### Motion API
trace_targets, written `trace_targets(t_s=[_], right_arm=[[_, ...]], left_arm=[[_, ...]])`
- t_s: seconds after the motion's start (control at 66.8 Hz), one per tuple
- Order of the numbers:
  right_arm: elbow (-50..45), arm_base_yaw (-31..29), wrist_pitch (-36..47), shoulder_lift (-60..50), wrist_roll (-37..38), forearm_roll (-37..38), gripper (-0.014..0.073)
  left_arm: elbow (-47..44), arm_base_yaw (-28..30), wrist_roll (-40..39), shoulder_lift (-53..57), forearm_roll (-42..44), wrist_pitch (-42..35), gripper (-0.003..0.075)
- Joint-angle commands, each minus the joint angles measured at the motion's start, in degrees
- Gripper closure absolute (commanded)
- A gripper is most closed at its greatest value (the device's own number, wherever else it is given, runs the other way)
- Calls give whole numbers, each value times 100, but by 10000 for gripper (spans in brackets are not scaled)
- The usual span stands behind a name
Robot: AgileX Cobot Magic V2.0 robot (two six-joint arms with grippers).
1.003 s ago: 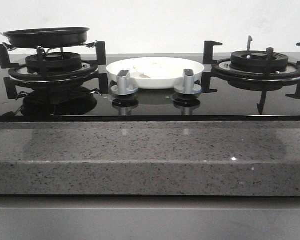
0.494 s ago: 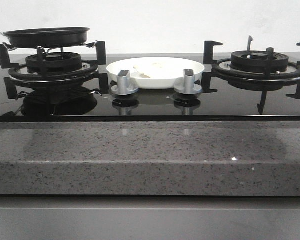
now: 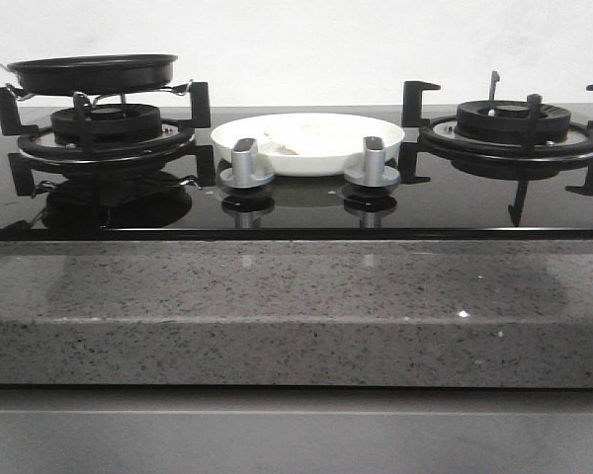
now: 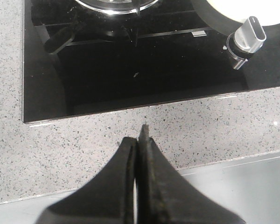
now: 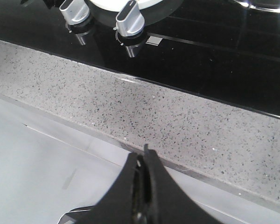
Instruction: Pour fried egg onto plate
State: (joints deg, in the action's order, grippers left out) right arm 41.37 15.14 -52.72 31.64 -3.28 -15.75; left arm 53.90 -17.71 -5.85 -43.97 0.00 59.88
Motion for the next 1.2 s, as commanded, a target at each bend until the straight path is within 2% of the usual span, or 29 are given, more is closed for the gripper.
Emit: trace_targets(t_s=[0.0, 0.075, 0.135, 0.284, 0.569, 0.734, 0.913, 1.048, 1.183], right_arm=[[151, 9, 317, 5, -77, -26, 662], [151, 9, 317, 5, -77, -26, 662], [151, 9, 317, 5, -77, -26, 662], [151, 9, 317, 5, -77, -26, 662], [151, 9, 317, 5, -77, -26, 662], [151, 9, 317, 5, -77, -26, 662], [151, 9, 317, 5, -77, -26, 662], [151, 9, 307, 12, -77, -26, 662], [151, 9, 307, 12, -77, -26, 662]], left_arm=[[138, -51, -12, 32, 70, -354, 740], [-9, 34, 236, 180, 525, -593, 740], [-224, 186, 236, 388, 525, -856, 740], [-1274, 690, 236, 1232, 525, -2506, 740], [-3836, 1350, 236, 3090, -131, -4721, 740], [-4890, 1502, 236, 3839, -380, -5829, 740], [-5461, 1512, 236, 4421, -380, -6436, 740], [-5449, 1611, 236, 4504, 0, -6401, 740], [-5449, 1743, 236, 4504, 0, -6517, 740]])
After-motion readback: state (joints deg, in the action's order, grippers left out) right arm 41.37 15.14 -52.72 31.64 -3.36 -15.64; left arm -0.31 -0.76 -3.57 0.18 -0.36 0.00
